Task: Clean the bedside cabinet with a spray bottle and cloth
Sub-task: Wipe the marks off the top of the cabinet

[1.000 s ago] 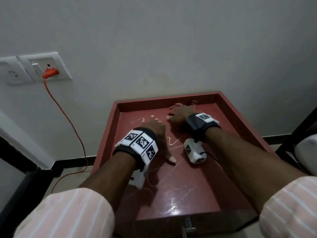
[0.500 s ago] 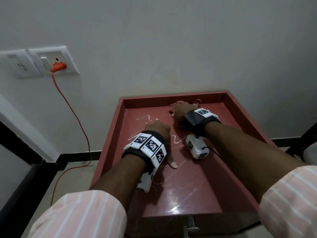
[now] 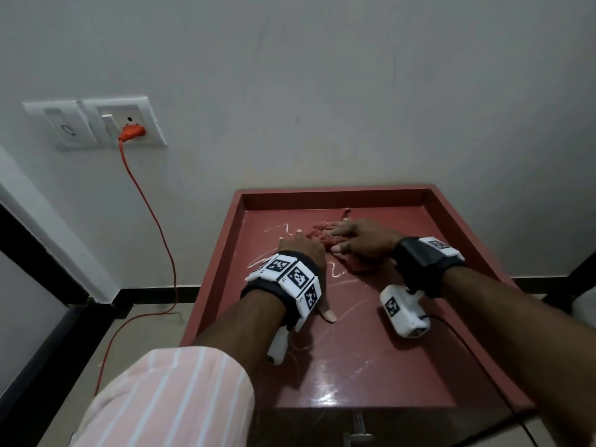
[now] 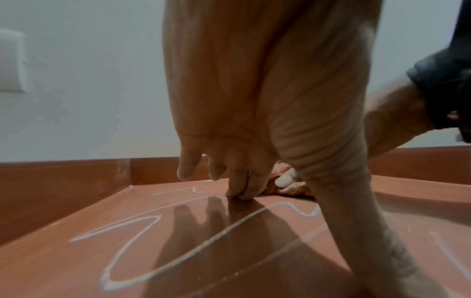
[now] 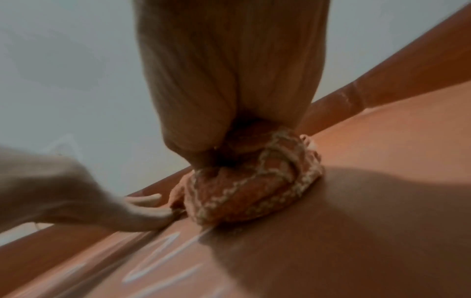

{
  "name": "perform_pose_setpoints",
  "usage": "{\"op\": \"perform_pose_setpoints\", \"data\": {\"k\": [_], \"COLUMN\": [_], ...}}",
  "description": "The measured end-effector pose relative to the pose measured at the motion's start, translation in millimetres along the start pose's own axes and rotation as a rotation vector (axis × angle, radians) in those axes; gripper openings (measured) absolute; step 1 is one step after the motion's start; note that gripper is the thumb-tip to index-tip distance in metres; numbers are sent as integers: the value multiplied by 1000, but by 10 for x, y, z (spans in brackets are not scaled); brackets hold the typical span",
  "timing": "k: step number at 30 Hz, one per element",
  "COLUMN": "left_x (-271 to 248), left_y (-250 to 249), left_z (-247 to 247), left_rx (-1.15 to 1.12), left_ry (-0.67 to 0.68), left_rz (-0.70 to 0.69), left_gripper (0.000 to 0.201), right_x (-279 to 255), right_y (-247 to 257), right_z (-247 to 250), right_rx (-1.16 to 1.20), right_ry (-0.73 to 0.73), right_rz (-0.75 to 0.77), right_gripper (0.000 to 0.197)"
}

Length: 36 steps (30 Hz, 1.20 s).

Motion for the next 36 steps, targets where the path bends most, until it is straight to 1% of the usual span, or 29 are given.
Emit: {"op": "perform_pose_setpoints", "data": {"k": [1, 2, 3, 4, 5, 6, 7, 8, 10, 11, 13, 14, 15, 16, 18, 19, 20, 21, 22, 23, 25, 26, 27, 28, 30, 32, 34, 35, 36], "left_x": [-29, -46, -76, -86, -99, -108, -137, -157, -154, -157, -202, -250, -316, -363, -470, -505, -528, -557, -592, -644, -763, -806, -840, -856, -883, -926, -979, -1011, -1021], "left_y": [7, 13, 11, 0, -13, -29, -50, -59, -12, 23, 64, 44, 15, -10, -84, -134, -180, -220, -257, -284, -324, -320, -307, -289, -287, -322, -319, -302, -274], "left_z": [-26, -39, -31, -17, 3, 23, 39, 40, 0, -26, -100, -133, -171, -222, -312, -356, -394, -440, -497, -566, -678, -696, -702, -689, -646, -623, -613, -624, -621], "left_rx": [7, 11, 16, 20, 23, 30, 42, 43, -4, -25, -37, -36, -44, -72, -145, -145, -130, -108, -83, -48, 26, 36, 36, 36, 45, 71, 60, 36, 16], "left_ry": [22, 24, 14, 3, -10, -10, 9, 29, 28, 1, -74, -103, -125, -132, -84, -64, -57, -49, -31, -10, 30, 32, 20, -3, -22, -16, -20, -31, -51], "left_rz": [-7, -15, -21, -20, -16, -10, -9, -10, 1, 7, -8, -32, -63, -86, -133, -157, -176, -191, -202, -204, -195, -185, -170, -149, -125, -112, -90, -84, -82], "left_gripper": [101, 105, 104, 102, 100, 101, 105, 111, 117, 121, 136, 141, 143, 144, 138, 128, 111, 93, 86, 93, 123, 132, 137, 140, 145, 148, 146, 143, 143], "right_x": [17, 3, -12, -52, -83, -179, -270, -408, -518, -521, -461, -472, -501, -583, -878, -1027, -1180, -1255, -1263, -1214, -1042, -977, -963, -992, -1248, -1612, -1825, -1820, -1753], "right_y": [-125, -193, -182, -100, 15, 155, 207, 198, -67, -197, -290, -222, -94, 76, 311, 303, 275, 185, 57, -55, -180, -168, -80, 70, 452, 607, 444, 286, 106], "right_z": [42, 66, 64, 23, -48, -118, -192, -208, -113, -56, 26, -1, -62, -131, -306, -366, -367, -329, -289, -226, -110, -110, -147, -225, -416, -565, -553, -517, -459], "right_rx": [28, -23, -102, -147, -151, -131, -94, -41, 32, 15, -93, -146, -170, -169, -114, -91, -64, -36, 8, 11, -47, -89, -123, -143, -140, -80, -38, -35, -40], "right_ry": [-29, -86, -169, -221, -256, -243, -191, -126, -49, -69, -197, -239, -278, -287, -201, -125, -53, -4, 17, -3, -114, -157, -188, -212, -235, -225, -163, -137, -151], "right_rz": [-81, -178, -254, -288, -230, -136, -56, -7, -38, -103, -223, -266, -258, -190, -7, 49, 88, 78, 45, -28, -132, -184, -221, -216, -71, 84, 142, 119, 49], "right_gripper": [42, 42, 42, 42, 40, 34, 30, 31, 41, 43, 39, 36, 35, 33, 29, 30, 34, 39, 42, 43, 43, 42, 40, 38, 36, 37, 39, 40, 40]}}
Point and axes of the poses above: each hand's wrist, its own x-axis towards the middle knuckle, its own z-axis out of the back of the hand, y = z × x, the point moved 7 cm from there along x, towards the middle knuckle, and after that the axes turned 12 degrees about -z, right-handed, at the moved point
